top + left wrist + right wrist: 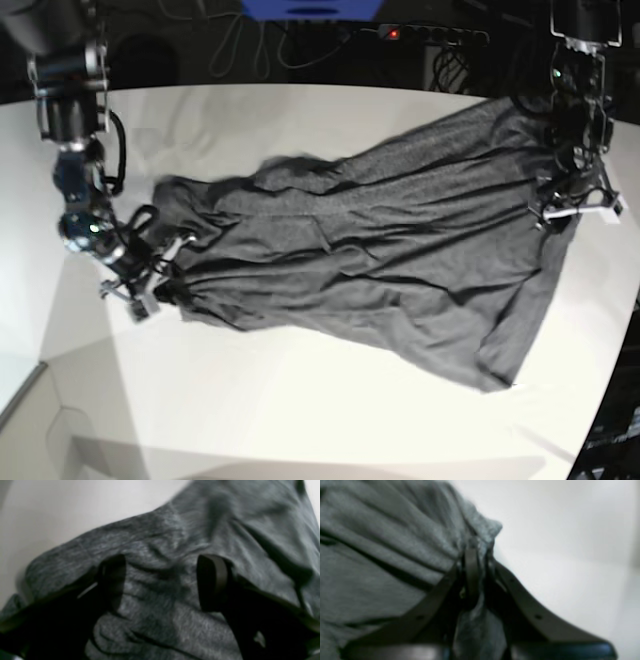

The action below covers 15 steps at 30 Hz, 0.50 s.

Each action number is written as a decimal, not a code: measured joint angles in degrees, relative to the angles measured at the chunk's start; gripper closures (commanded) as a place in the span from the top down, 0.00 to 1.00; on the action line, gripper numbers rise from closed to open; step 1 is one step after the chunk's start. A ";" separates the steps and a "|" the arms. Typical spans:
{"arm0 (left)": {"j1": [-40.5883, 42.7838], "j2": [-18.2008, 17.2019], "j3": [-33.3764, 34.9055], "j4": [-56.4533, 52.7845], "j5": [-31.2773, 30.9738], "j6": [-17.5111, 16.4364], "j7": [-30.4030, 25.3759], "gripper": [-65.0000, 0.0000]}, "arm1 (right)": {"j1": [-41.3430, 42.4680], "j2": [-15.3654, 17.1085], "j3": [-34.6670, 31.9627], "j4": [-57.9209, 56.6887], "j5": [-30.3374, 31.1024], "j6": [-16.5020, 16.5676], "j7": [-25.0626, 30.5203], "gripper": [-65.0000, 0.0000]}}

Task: Layout the t-shirt on the table in an organized manner, then fold the t-shirt properly
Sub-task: 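Regrasp the shirt edges with both grippers near the table, then lift the held shirt edge with the right gripper toward the left gripper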

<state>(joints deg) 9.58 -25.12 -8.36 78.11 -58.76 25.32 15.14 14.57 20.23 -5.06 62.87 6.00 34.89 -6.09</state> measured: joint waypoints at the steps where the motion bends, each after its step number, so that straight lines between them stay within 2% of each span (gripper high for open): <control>1: 0.13 0.09 -0.02 0.02 0.07 -0.02 -0.37 0.67 | -2.40 -0.24 1.22 5.64 0.02 0.15 -0.68 0.00; 6: -1.03 0.11 0.17 -0.11 0.20 0.28 0.26 0.67 | -11.50 -0.83 3.08 27.54 0.72 0.85 -2.51 0.00; 8: -1.22 0.61 0.15 -0.11 0.22 0.39 -0.13 0.67 | -16.48 -0.83 3.04 34.86 0.02 0.17 -3.87 0.00; 12: -1.68 1.36 0.20 -0.26 0.61 0.55 -0.26 0.67 | -28.30 -0.74 2.71 48.85 0.66 0.81 -2.56 0.00; 15: -1.81 1.33 0.17 -0.42 0.59 0.48 -0.22 0.67 | -35.04 -0.66 2.08 53.22 0.55 0.76 -0.92 0.00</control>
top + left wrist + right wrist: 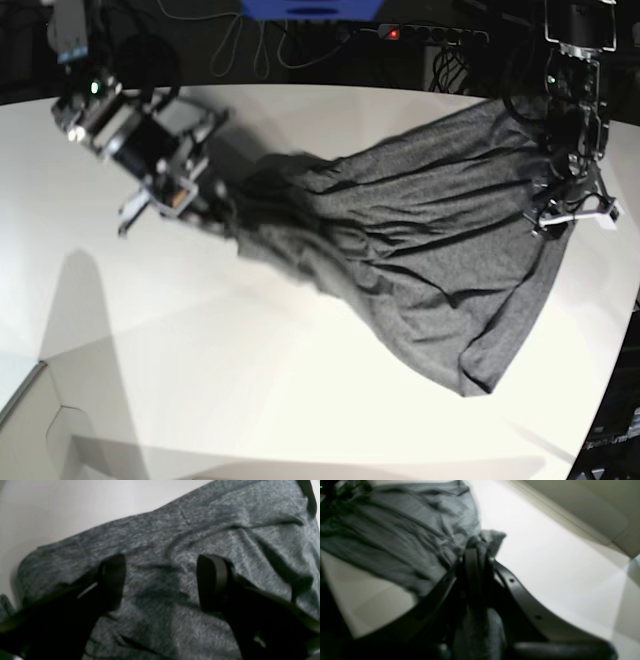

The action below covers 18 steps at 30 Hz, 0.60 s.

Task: Layout the t-shirt on the table in an organized manner, then fold the t-shirt properly
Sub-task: 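Lift the held shirt edge with the right gripper toward the left gripper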

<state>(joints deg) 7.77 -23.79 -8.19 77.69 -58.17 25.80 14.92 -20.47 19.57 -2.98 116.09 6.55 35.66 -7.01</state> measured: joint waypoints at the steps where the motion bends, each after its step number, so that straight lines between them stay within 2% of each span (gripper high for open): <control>1: -0.31 0.02 0.00 -0.15 -0.07 0.00 0.04 0.67 | -1.90 0.13 -0.55 -0.24 -0.07 -0.02 1.68 0.00; 4: -1.11 0.02 0.02 -0.55 -0.15 0.09 0.20 0.67 | -5.42 1.38 -2.82 -2.51 -0.57 0.22 4.44 0.00; 6: -1.11 0.02 -0.09 -0.28 -0.46 0.11 0.37 0.67 | -6.25 2.64 -5.35 -3.63 -4.20 0.07 4.31 0.00; 11: -0.57 0.61 0.00 5.14 -1.77 1.01 4.42 0.67 | -6.73 2.34 -12.41 -7.56 -14.84 0.07 4.66 0.00; 18: -5.88 0.81 0.28 14.14 -2.16 0.94 3.72 0.67 | -6.69 2.36 -13.64 -10.14 -21.35 0.04 4.50 0.00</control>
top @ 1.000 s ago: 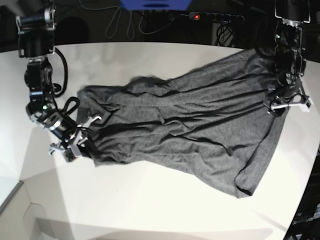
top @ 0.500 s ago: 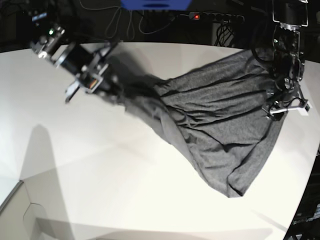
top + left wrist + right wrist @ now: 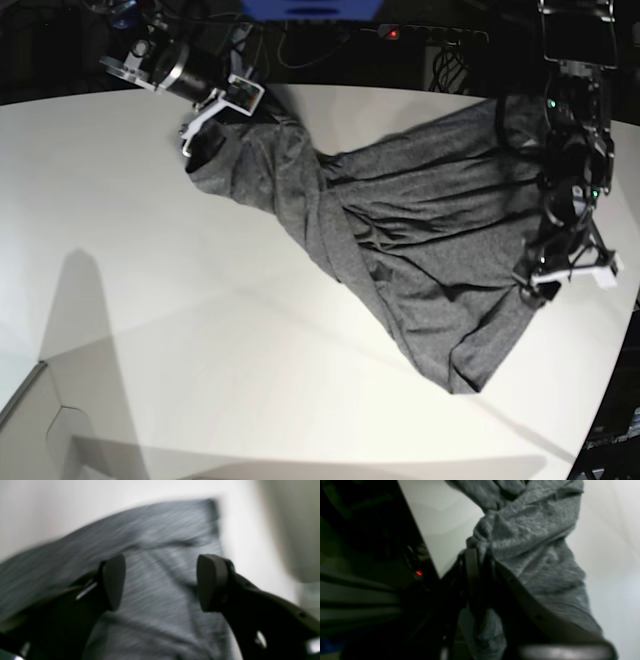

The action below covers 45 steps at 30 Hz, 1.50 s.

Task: Layout the t-shirt on the table in an organized manner, then fold the t-shirt properly
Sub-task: 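Lift the held shirt edge with the right gripper toward the left gripper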

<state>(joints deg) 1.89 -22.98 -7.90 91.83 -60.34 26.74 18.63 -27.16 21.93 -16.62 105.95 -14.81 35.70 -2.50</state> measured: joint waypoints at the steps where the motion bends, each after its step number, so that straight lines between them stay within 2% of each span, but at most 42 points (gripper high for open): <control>1: -0.81 0.00 0.11 -0.17 0.00 0.04 -0.04 0.67 | 0.00 0.00 0.00 0.00 0.00 0.00 0.04 0.00; 4: -2.84 0.59 1.20 -6.08 0.61 0.00 -0.83 0.67 | -0.09 0.02 0.17 0.15 -0.02 -0.02 0.17 0.02; 7: -4.59 2.08 2.54 -14.97 0.24 0.04 0.76 0.67 | -0.13 0.11 1.20 1.31 -0.26 0.07 0.07 0.13; 11: -5.27 2.10 2.25 -19.63 0.50 -0.63 -1.05 0.67 | -0.70 -0.07 3.58 4.17 -0.02 0.02 0.24 0.25; 16: -5.46 2.01 2.05 -20.55 0.66 -0.83 -1.33 0.67 | 0.28 -3.87 7.37 6.67 0.39 0.28 0.44 0.32; 18: -5.38 1.99 1.95 -20.55 0.68 -0.85 -1.40 0.67 | 2.23 -5.16 9.20 6.71 3.48 0.28 -0.11 0.34; 22: -5.03 1.97 1.90 -20.59 0.70 -0.90 -1.70 0.67 | 5.31 -5.22 11.69 6.88 10.99 0.04 -0.46 0.43; 23: -4.63 1.90 2.01 -20.57 0.74 -1.05 -2.14 0.67 | 6.36 -5.25 11.54 6.67 12.76 0.15 -1.75 0.46; 25: -4.42 2.01 2.01 -20.55 0.90 -1.44 -2.49 0.67 | 9.66 -6.32 9.33 6.58 13.68 0.15 -8.52 0.51; 29: -4.48 2.03 2.08 -20.52 0.90 -1.40 -2.40 0.67 | 17.70 -11.76 3.56 4.20 15.04 0.26 -24.13 0.54; 32: -4.48 2.03 1.97 -20.52 0.90 -1.40 -2.40 0.67 | 22.60 -14.82 0.72 -0.92 14.99 0.22 -31.43 0.54; 37: -4.20 2.03 1.77 -20.44 0.92 -1.40 -2.45 0.67 | 27.43 -18.16 0.42 -10.54 14.88 0.02 -33.35 0.54; 45: -3.98 2.03 1.73 -20.28 0.92 -1.42 -2.47 0.67 | 30.36 -18.14 0.44 -18.91 14.64 0.02 -33.48 0.54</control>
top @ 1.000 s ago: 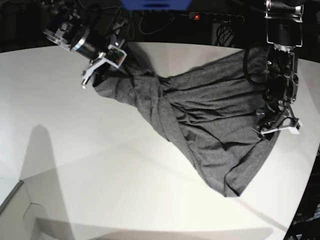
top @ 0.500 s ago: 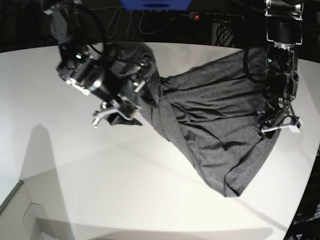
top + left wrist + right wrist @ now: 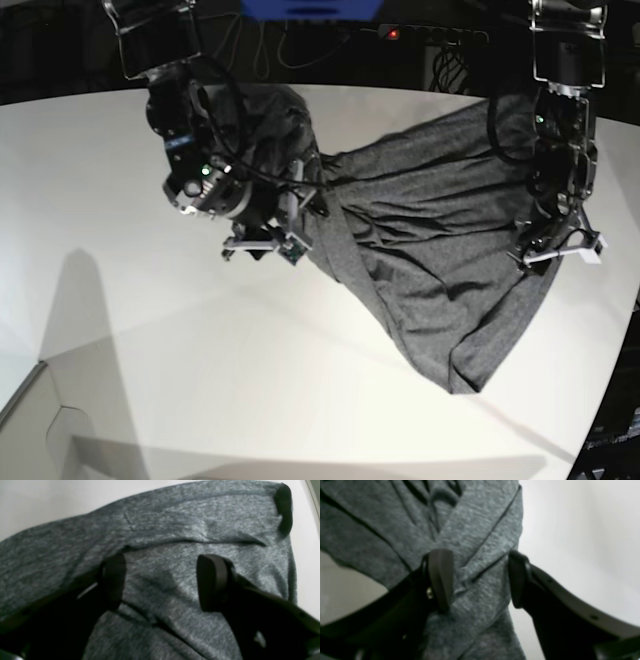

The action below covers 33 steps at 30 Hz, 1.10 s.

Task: Layout the t-shirt on the table in an organized manner, then fold the t-shirt properly
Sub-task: 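Lift the held shirt edge with the right gripper toward the left gripper, then drag the shirt edge with the right gripper away from the left gripper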

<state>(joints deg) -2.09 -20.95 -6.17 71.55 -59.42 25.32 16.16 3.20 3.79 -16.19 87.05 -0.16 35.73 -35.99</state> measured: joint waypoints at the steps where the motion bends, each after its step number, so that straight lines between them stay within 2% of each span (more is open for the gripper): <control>1: 0.00 0.00 0.00 0.02 0.00 0.00 0.00 0.67 | 0.00 0.00 0.00 -0.20 0.02 0.00 0.02 0.54; 3: 0.00 0.00 0.00 0.02 0.00 0.00 0.00 0.67 | -0.13 -0.04 0.46 -0.35 0.07 0.02 0.00 0.53; 6: 0.00 0.00 0.02 0.02 0.00 0.00 0.00 0.67 | -0.28 -0.17 2.40 -0.35 0.04 0.00 0.02 0.41; 9: 0.00 0.00 0.02 0.00 0.00 0.00 -0.02 0.67 | -0.24 -0.15 3.13 -0.33 0.02 0.00 -0.02 0.19; 11: 0.00 0.00 0.02 -0.02 0.00 0.00 -0.15 0.67 | -0.26 -0.15 2.80 -0.33 0.07 0.00 0.00 0.00; 16: 0.63 0.00 -0.09 0.02 0.00 -0.07 -0.68 0.67 | -0.26 -0.13 2.73 -0.33 0.11 0.44 -0.04 0.00; 19: 1.09 -0.02 -0.11 0.20 0.00 -0.09 -0.85 0.67 | -0.37 0.00 2.89 0.37 -0.11 3.72 -0.35 0.00; 20: 1.11 -0.04 -0.11 0.20 0.00 -0.09 -0.83 0.67 | -0.59 -0.02 3.06 1.53 -0.11 3.91 -0.48 0.00; 27: 2.71 -0.33 -0.15 0.63 0.26 -0.96 -1.70 0.67 | 1.33 -0.31 9.14 10.73 0.09 4.09 -0.39 0.00; 33: 3.96 -0.39 -0.42 0.94 0.46 -1.38 -2.69 0.67 | 8.59 -0.28 15.41 8.13 0.11 4.37 -0.35 0.00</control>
<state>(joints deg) 1.87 -21.34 -6.59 72.49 -58.96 23.94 13.47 11.79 3.51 -0.78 95.18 -0.05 40.10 -36.34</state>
